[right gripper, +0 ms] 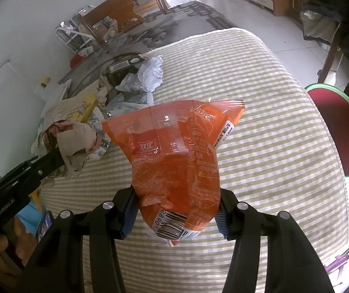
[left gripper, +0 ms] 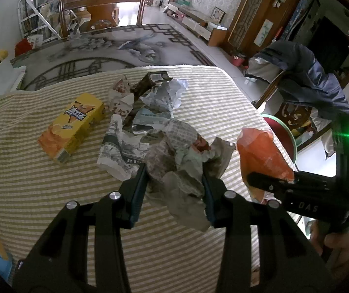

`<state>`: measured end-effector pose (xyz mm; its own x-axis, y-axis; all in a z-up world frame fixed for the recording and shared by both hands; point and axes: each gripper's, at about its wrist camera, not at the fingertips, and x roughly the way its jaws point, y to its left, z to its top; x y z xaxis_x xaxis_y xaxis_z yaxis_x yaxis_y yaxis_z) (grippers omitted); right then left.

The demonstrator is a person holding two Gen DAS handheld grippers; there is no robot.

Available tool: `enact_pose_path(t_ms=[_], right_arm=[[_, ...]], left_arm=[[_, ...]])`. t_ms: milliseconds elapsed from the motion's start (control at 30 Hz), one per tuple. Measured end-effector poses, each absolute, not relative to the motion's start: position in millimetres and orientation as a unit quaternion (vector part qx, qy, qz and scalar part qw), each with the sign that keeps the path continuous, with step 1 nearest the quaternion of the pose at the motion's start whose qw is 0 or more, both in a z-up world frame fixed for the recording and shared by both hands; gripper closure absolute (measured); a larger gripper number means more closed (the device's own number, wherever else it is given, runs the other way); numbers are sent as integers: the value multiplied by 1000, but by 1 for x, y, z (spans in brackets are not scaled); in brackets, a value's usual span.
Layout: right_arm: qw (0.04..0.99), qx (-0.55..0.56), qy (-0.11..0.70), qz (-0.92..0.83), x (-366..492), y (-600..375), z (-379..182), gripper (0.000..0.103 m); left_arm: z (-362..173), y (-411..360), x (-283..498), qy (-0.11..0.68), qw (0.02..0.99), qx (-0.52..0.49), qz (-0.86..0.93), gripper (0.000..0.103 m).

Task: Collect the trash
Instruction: 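Lift the newspaper with the left tool while the right tool lifts the orange bag, then carry both items over the red bucket and open both tools to drop them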

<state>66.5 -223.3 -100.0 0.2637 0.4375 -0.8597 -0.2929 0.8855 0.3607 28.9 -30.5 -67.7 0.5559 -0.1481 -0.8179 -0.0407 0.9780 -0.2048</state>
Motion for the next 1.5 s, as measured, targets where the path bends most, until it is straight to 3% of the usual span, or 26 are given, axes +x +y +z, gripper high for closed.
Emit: enact_pose_path(t_ms=[1500], right_arm=[[803, 83, 548, 219, 120, -330, -93, 52]], left_arm=[[-61, -126, 86, 470, 878, -80, -39, 63]])
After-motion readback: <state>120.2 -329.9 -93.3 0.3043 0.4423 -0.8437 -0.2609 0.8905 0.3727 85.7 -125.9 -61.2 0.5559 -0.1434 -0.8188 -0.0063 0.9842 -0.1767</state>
